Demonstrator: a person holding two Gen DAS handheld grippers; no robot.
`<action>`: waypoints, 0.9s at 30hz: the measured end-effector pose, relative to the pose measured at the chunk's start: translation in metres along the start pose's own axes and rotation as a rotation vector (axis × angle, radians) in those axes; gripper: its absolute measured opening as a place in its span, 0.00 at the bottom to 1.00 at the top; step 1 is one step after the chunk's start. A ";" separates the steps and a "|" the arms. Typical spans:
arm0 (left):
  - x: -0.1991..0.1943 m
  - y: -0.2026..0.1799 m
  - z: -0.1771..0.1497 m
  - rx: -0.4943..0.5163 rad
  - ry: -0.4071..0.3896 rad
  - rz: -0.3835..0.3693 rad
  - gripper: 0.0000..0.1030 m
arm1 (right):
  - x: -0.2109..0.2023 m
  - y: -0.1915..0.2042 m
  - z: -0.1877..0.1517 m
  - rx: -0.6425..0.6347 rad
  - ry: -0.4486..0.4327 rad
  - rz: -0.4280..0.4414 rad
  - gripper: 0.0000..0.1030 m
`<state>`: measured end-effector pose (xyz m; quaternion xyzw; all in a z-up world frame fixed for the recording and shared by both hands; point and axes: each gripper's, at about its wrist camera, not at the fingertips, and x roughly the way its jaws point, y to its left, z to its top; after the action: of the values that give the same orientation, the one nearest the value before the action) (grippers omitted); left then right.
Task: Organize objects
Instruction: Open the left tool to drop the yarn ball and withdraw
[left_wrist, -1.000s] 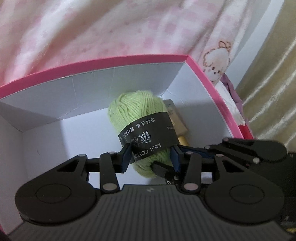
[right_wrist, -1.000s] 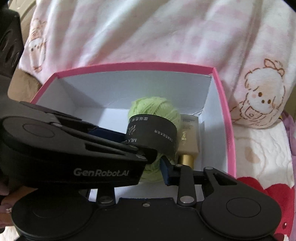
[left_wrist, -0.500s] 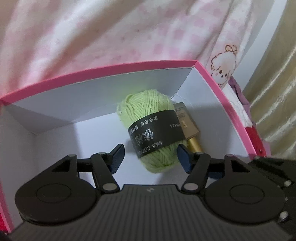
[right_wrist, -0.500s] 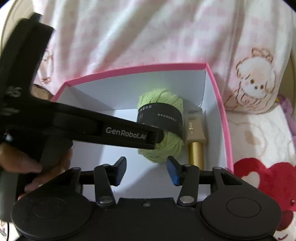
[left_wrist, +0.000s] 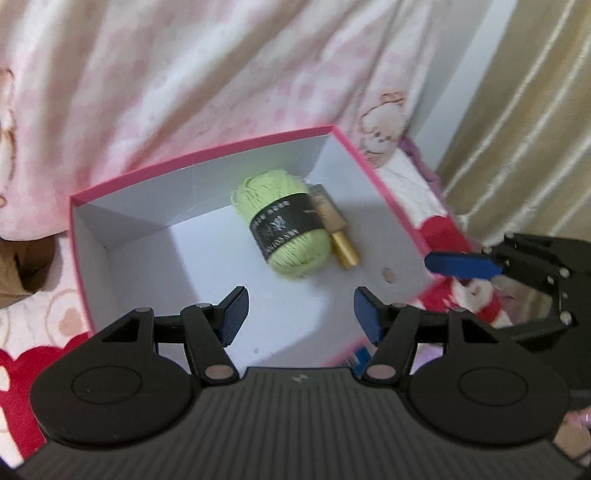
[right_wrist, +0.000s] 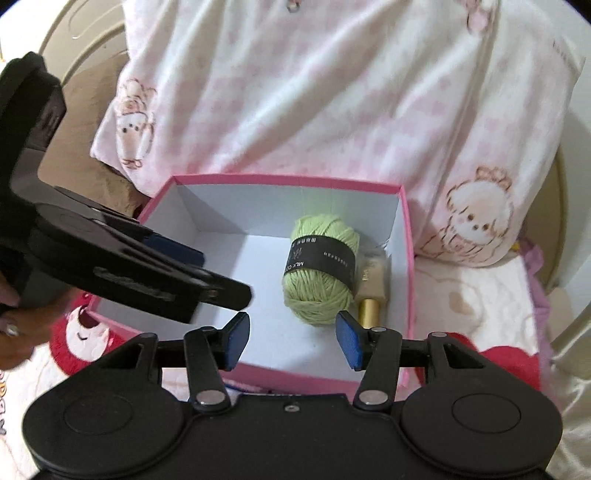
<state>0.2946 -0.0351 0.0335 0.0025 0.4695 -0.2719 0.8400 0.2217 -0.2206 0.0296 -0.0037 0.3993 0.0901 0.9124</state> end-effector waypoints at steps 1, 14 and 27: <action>-0.013 -0.004 -0.002 0.018 -0.013 -0.002 0.60 | -0.008 0.003 0.000 -0.010 -0.004 -0.001 0.58; -0.131 -0.053 -0.055 0.207 -0.062 -0.006 0.68 | -0.125 0.049 -0.031 -0.121 -0.081 0.034 0.82; -0.135 -0.074 -0.130 0.293 0.014 -0.035 0.75 | -0.146 0.088 -0.115 -0.158 0.001 0.121 0.86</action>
<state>0.1029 -0.0029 0.0859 0.1187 0.4308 -0.3520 0.8225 0.0264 -0.1666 0.0636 -0.0516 0.3908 0.1761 0.9020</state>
